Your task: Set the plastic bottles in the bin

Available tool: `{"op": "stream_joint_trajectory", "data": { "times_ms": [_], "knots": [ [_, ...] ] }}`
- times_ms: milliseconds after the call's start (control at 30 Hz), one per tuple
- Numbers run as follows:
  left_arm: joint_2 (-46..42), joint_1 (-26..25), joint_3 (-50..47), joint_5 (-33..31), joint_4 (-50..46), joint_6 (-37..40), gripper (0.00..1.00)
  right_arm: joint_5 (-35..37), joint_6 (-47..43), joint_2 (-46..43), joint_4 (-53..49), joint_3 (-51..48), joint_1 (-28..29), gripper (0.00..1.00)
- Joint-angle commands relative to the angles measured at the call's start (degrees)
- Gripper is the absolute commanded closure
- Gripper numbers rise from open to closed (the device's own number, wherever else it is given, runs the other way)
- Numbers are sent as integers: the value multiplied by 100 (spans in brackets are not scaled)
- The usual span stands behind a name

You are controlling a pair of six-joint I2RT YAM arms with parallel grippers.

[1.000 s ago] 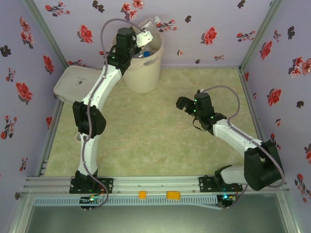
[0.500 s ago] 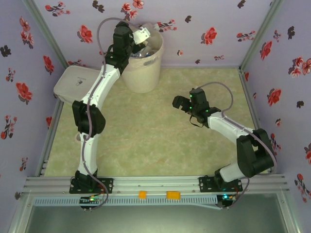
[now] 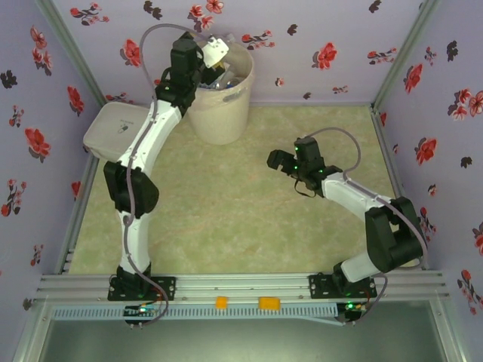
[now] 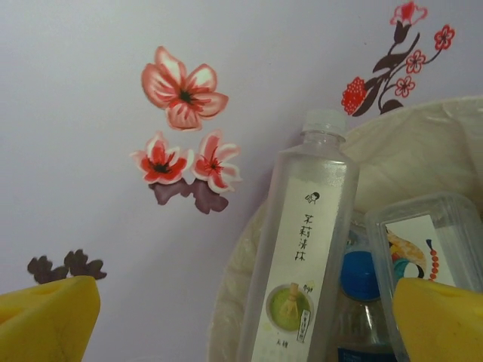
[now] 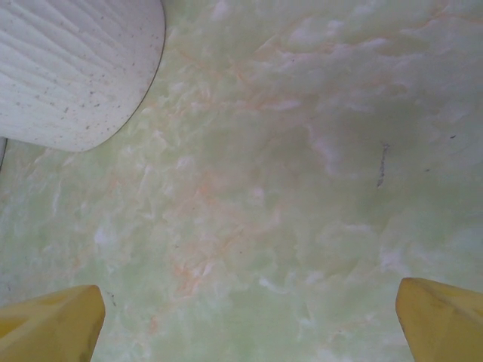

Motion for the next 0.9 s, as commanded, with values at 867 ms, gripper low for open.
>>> {"op": "stream_joint_trajectory", "data": {
  "times_ms": [867],
  "knots": [
    [-4570,89,-8164,-2816,1569,-5245,0,2512,-3014,677,1998,-823,-1909,0]
  ]
}}
